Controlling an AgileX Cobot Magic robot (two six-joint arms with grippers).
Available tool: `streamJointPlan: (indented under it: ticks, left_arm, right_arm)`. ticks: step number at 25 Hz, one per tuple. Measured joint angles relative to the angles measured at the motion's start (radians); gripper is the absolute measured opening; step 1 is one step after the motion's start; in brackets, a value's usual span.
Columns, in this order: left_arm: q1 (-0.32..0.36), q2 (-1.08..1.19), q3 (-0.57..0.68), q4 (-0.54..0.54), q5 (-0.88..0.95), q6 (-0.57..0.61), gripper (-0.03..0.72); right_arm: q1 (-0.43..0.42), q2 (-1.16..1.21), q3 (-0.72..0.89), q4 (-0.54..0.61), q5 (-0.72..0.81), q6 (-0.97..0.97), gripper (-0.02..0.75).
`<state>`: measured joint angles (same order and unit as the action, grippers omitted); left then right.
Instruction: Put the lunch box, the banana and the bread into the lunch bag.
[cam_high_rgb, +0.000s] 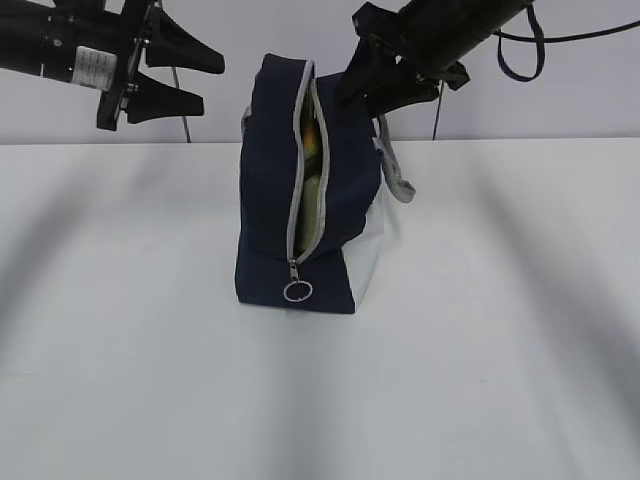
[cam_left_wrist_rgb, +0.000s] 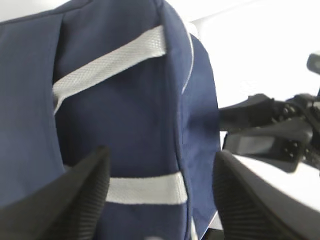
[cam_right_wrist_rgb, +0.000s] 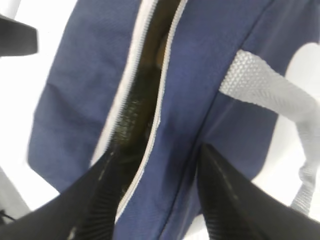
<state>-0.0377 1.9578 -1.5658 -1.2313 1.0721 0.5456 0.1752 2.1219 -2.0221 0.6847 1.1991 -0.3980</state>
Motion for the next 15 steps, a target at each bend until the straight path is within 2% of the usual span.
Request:
streamJointPlan:
  ticks: [5, 9, 15]
  left_arm:
    - [0.007, -0.058, 0.000, 0.119, 0.017, -0.033, 0.447]
    - [0.007, -0.092, 0.000, 0.220, 0.036, -0.074, 0.445]
    - [0.000, -0.160, 0.000, 0.396, 0.057, -0.142, 0.422]
  right_arm:
    - [0.000, -0.060, -0.004, -0.144, 0.006, 0.032, 0.364]
    - [0.002, -0.127, -0.006, -0.206, 0.017, 0.038, 0.364]
    - [0.069, -0.196, -0.006, -0.327, 0.031, 0.064, 0.364]
